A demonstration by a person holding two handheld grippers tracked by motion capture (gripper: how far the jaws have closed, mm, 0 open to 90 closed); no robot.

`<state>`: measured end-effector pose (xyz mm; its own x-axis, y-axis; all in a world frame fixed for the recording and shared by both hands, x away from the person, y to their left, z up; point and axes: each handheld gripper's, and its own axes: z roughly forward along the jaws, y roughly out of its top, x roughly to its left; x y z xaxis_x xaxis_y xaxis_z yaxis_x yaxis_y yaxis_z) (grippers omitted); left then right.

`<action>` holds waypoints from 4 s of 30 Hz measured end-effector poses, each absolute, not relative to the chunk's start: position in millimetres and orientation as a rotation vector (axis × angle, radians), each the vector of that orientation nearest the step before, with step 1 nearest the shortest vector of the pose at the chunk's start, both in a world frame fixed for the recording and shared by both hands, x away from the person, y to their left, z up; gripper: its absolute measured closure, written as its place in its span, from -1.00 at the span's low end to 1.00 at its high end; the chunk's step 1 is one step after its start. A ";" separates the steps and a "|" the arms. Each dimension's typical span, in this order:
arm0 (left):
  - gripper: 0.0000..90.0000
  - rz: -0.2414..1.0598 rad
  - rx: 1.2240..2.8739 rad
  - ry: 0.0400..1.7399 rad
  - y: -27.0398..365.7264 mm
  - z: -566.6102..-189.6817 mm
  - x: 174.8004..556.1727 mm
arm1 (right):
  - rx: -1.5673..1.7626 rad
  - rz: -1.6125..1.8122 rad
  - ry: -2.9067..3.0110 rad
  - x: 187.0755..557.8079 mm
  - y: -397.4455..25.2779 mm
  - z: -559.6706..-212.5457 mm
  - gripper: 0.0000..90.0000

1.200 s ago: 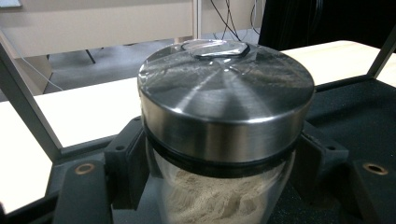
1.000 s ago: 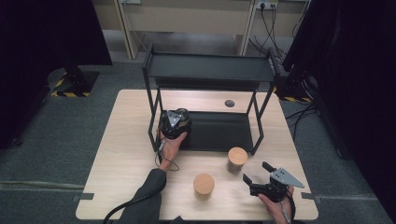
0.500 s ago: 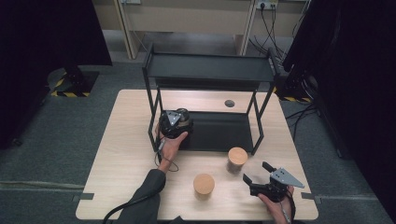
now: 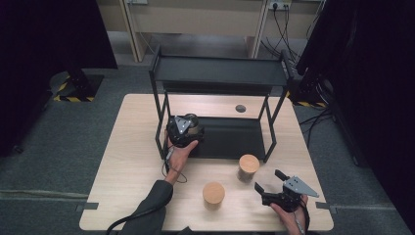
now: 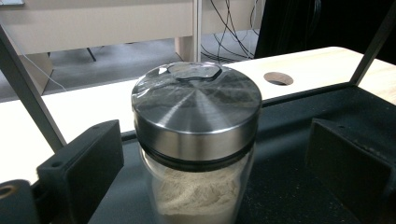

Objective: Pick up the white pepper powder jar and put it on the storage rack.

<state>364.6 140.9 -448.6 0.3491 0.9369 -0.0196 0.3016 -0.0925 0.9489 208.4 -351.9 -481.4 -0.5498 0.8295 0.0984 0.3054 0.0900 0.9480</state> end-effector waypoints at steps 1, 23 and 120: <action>-0.91 0.795 1.612 1.138 140.8 -448.3 363.7 | 1.113 1.469 1.903 208.4 -352.0 -481.4 -0.98; -0.91 0.748 1.599 1.117 151.7 -445.4 343.4 | 1.113 1.469 1.902 208.3 -351.8 -481.4 -0.98; -0.92 0.650 1.571 0.913 190.9 -489.9 259.5 | 1.116 1.469 1.903 208.8 -352.0 -481.3 -0.98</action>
<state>259.5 190.9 -489.9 0.5444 0.8357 -0.0724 0.2051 -0.0489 0.9775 208.8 -352.0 -481.3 -0.5480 0.8304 0.1007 0.3075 0.0880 0.9475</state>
